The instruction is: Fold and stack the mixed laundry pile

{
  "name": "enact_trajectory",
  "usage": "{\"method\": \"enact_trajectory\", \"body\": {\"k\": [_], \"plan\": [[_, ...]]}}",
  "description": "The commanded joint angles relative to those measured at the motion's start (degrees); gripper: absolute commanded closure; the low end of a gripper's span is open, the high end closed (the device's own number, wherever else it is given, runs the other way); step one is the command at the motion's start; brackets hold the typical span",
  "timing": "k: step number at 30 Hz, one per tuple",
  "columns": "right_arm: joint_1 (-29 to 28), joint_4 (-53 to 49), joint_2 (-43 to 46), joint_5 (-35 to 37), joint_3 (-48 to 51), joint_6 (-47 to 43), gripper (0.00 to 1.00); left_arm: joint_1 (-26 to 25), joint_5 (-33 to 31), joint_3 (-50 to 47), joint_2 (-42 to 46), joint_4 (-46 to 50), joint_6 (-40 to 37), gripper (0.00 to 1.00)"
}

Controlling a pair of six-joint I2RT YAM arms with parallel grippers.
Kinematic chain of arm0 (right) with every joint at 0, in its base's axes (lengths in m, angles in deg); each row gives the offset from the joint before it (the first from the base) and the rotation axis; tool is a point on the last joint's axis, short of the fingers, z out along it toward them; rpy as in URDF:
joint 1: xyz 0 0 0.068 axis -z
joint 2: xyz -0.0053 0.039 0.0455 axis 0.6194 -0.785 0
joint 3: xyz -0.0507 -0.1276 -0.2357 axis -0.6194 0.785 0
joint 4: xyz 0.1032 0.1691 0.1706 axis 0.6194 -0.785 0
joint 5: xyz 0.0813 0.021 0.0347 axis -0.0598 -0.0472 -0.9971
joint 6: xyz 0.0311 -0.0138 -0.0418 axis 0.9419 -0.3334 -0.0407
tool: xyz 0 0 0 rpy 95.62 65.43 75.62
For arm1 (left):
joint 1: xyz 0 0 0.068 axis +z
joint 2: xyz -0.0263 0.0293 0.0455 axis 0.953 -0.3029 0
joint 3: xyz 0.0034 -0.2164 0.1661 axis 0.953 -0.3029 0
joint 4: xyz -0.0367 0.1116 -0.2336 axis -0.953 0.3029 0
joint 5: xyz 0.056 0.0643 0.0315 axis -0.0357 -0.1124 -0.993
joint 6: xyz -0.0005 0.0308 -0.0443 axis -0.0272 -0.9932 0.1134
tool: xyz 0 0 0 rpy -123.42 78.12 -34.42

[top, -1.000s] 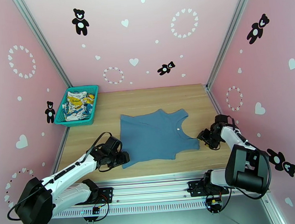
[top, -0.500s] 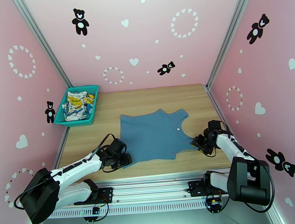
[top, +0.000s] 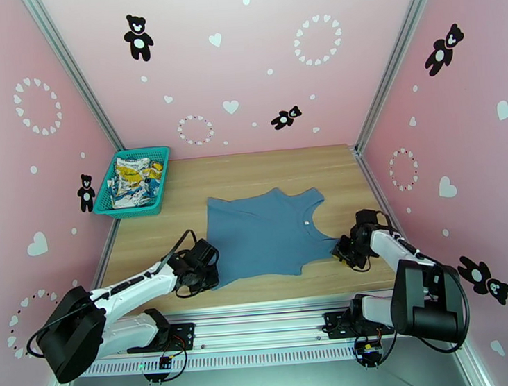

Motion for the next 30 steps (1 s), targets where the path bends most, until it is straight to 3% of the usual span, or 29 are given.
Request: {"method": "enact_trajectory", "body": {"k": [1, 4, 7, 9, 13, 22, 27, 30], "plan": [[-0.05, -0.31, 0.68, 2.71, -2.09, -1.36, 0.66, -0.45, -1.19, 0.65, -0.85, -1.4, -0.96, 0.98], [0.56, -2.24, 2.61, 3.86, -2.9, -2.47, 0.6, -0.45, -1.74, 1.16, -0.14, 0.56, -1.43, 0.92], [1.78, -2.3, 2.76, 2.35, -3.09, -3.15, 0.6, -0.41, -2.11, 1.45, 0.52, 2.38, -1.72, 0.68], [1.79, -1.5, 1.62, 1.52, -2.88, -3.21, 0.62, -0.45, -2.11, 1.33, 0.78, 2.91, -1.91, 0.58], [1.79, 1.6, -1.05, -0.71, -1.06, -2.7, 0.67, -0.45, -2.55, 0.83, 0.6, 4.44, -2.03, 0.5], [1.79, 5.36, -4.47, -1.18, 0.18, -3.01, 0.75, -1.07, -2.16, 1.02, -0.57, 5.44, -2.46, 0.53], [1.79, 6.14, -5.19, -1.54, -0.1, -3.24, 0.81, -2.07, -3.18, 1.88, -0.23, 6.67, -2.4, 0.83], [1.74, 5.86, -5.22, -1.78, -0.79, -3.68, 0.86, -2.03, -4.41, 2.53, 0.69, 7.14, -2.51, 0.94]]}}
